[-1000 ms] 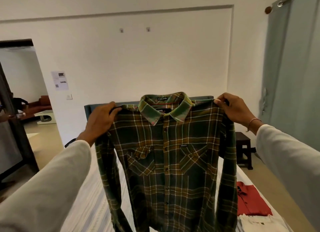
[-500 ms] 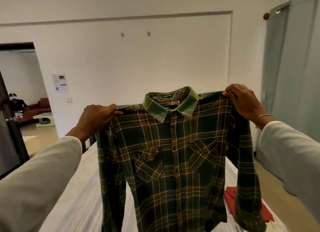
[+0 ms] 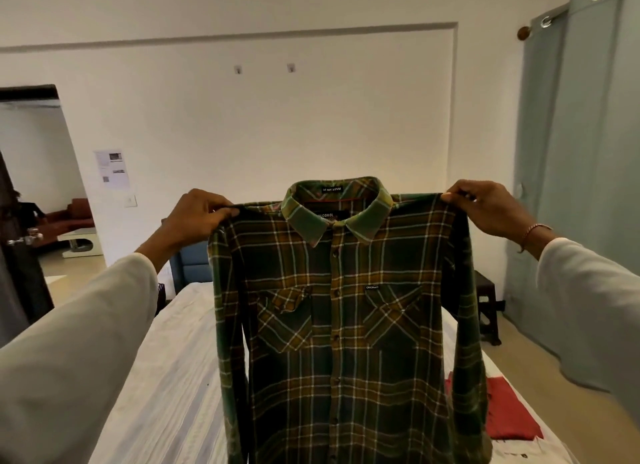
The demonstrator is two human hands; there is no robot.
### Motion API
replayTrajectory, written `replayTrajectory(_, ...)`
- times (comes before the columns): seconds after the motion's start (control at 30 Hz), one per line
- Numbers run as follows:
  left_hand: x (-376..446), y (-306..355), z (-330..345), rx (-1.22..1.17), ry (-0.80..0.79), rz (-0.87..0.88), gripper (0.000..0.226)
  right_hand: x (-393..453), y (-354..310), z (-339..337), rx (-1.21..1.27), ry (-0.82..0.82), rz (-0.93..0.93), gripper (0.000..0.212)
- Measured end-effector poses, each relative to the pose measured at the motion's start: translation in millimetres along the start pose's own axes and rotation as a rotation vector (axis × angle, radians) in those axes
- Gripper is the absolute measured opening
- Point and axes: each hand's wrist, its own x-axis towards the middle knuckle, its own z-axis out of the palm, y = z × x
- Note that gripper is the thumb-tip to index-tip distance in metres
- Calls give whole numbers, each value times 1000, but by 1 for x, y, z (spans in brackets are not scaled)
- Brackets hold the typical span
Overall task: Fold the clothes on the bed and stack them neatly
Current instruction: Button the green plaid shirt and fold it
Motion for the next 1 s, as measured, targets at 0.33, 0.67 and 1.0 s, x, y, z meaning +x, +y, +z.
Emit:
replayTrajectory(0.33, 0, 50, 61, -592, -172, -745, 22, -26, -58, 30, 597, -592, 209, 41)
replayTrajectory(0.67, -28, 113, 100, -566, -599, -216, 39, -32, -138, 84, 681, -546, 238, 40)
replayTrajectory(1.0, -27, 117, 107, -314, -705, 48, 18, -21, -135, 43, 526, -472, 195, 31)
